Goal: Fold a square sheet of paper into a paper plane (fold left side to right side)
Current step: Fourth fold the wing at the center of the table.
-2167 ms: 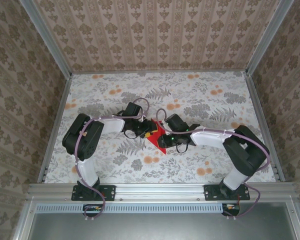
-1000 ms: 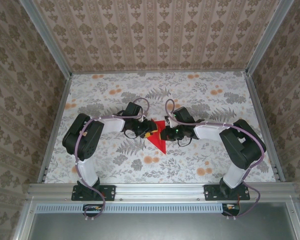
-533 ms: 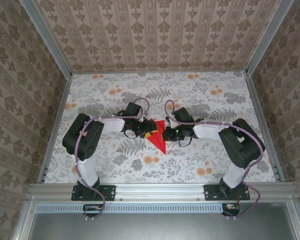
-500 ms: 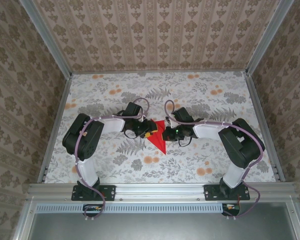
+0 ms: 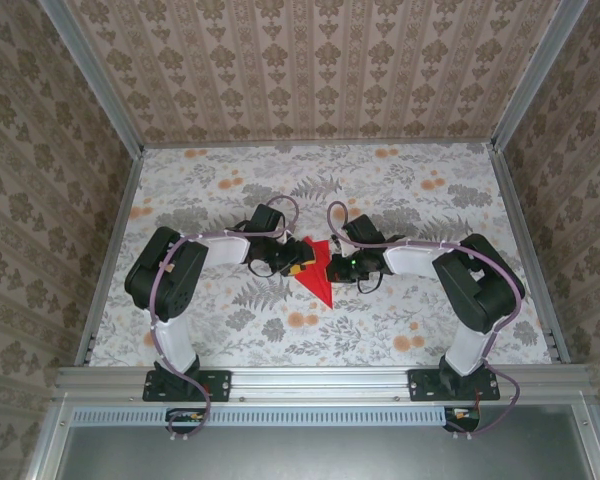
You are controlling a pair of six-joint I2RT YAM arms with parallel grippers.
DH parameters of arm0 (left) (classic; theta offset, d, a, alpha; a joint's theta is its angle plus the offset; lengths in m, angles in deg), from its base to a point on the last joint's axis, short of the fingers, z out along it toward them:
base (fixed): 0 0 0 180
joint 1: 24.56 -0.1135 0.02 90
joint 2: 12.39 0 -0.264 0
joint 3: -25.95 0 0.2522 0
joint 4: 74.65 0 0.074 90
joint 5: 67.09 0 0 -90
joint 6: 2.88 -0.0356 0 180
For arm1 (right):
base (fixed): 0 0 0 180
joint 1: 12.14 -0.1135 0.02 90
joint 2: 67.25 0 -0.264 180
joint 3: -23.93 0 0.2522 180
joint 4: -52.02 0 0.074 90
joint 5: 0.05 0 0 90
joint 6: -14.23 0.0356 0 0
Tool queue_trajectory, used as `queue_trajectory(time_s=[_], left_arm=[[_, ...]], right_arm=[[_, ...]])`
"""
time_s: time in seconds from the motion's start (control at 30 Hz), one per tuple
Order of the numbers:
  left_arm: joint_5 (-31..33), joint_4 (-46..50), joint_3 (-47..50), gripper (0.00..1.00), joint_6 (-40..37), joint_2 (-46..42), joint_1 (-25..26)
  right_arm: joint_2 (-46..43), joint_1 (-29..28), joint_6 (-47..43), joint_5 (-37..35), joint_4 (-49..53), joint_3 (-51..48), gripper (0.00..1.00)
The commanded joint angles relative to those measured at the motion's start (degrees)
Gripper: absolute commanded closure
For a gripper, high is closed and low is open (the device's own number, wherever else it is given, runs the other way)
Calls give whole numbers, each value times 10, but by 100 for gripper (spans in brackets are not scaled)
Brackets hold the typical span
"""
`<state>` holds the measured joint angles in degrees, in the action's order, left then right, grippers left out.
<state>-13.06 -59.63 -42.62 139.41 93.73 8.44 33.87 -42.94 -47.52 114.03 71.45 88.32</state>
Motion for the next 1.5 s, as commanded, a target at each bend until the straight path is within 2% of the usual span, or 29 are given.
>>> queue_trajectory(time_s=[0.0, 0.73, 1.03, 1.3, 1.47], left_arm=[[11, 31, -3, 56, -7, 13, 1], [6, 31, -8, 56, -10, 13, 1], [27, 97, -47, 52, -58, -39, -5], [-33, 70, -90, 77, -63, -2, 11], [-48, 64, -120, 82, -65, 37, 21]], right_arm=[[11, 2, -12, -14, 21, 17, 94], [35, -4, -24, -23, 48, 22, 94], [41, -9, -18, -31, 62, 6, 94], [45, -12, -24, -36, 71, 6, 94], [46, -13, -26, -37, 75, 9, 94]])
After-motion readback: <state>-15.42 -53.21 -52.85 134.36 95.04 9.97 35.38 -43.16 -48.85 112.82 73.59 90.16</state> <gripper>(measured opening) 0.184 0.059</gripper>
